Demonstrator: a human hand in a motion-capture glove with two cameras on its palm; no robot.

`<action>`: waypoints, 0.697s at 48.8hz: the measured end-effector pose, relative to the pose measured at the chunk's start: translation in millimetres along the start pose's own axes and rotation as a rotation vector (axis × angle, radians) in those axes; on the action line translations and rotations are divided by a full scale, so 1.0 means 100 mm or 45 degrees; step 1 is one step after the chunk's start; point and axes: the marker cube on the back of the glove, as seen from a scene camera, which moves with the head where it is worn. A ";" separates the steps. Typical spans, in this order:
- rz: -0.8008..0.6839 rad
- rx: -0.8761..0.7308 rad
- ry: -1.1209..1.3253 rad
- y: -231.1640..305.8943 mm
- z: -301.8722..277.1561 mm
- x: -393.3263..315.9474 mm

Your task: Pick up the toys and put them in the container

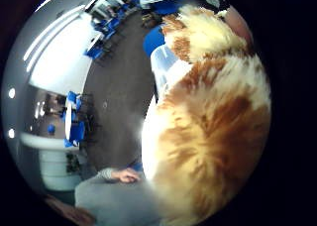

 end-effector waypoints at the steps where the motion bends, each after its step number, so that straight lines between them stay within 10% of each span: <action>1: 0.007 -0.009 0.011 -0.07 0.04 -0.02; 19: -0.090 -0.268 0.058 -0.29 0.65 0.06; 26: 0.230 -0.522 0.308 -0.27 0.95 0.23; 34: -0.010 -0.532 -0.012 -0.18 0.86 0.08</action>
